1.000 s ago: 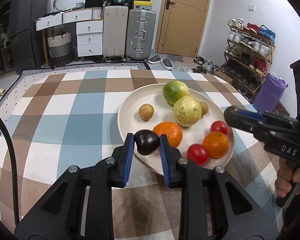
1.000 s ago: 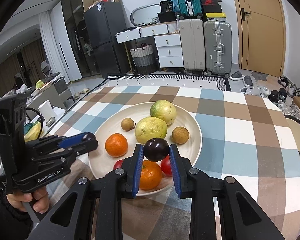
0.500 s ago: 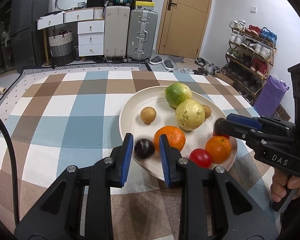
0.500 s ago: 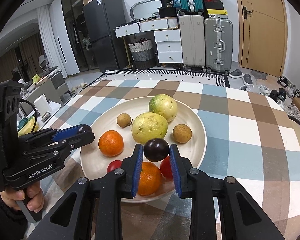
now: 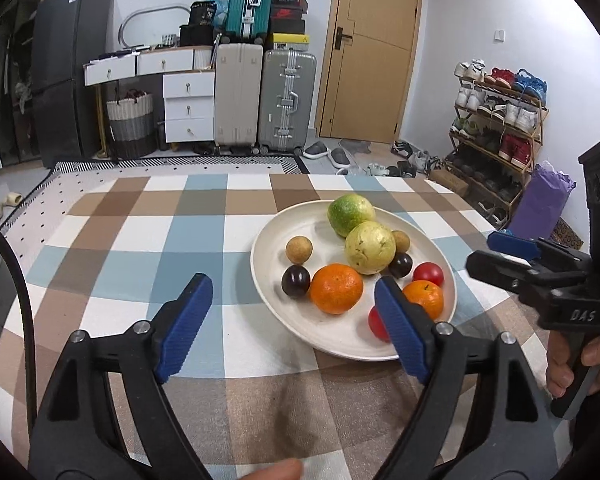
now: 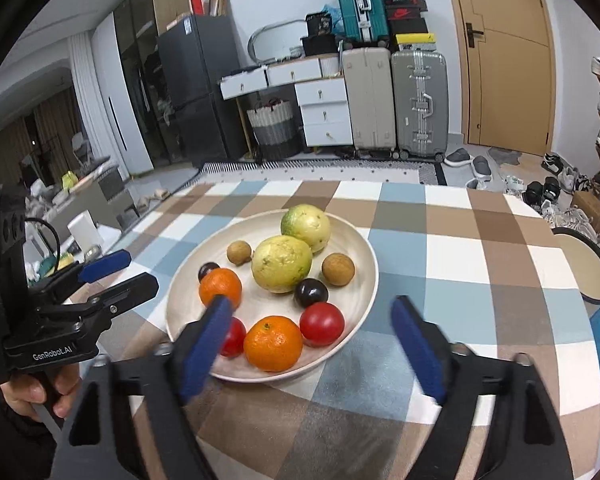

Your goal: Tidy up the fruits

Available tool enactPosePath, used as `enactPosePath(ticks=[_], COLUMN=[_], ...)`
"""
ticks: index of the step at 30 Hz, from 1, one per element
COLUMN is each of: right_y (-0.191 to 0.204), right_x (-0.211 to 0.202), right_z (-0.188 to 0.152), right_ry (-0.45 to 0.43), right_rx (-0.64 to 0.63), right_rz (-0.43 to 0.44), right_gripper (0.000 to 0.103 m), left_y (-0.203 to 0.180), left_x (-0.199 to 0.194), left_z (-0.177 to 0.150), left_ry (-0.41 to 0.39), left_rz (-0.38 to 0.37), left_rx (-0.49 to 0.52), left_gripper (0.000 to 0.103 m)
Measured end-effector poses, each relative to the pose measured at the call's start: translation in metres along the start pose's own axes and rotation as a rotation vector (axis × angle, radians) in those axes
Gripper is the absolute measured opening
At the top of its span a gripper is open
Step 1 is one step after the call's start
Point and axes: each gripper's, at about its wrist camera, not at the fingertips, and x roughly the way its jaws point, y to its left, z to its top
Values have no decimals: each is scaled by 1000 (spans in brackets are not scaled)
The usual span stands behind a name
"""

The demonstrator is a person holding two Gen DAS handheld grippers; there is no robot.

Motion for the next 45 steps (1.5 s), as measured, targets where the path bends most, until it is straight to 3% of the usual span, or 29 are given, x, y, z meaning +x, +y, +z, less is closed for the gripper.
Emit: enactPosePath(ticks=[3, 5, 6, 14, 22, 45], right_y=[0, 2, 3, 14, 15, 20], right_x=[-13, -21, -25, -34, -40, -47], right_z=[-1, -2, -3, -16, -26, -31], right_ry=[-32, -58, -72, -97, -143, -191], right_rx=[4, 2, -4, -49, -63, -95], right_rz=[19, 30, 33, 63, 73, 63], right_gripper=[102, 103, 103, 103, 103, 103], left_y=[-2, -3, -3, -5, -5, -8], left_x=[-11, -16, -19, -36, -49, -50], left_z=[-3, -5, -7, -17, -24, -23], left_ry=[-12, -13, -17, -36, -103, -111], left_rz=[-6, -2, 0, -18, -29, -18], left_rx=[8, 10, 8, 0, 8, 19], left_gripper=[88, 101, 103, 103, 103, 103])
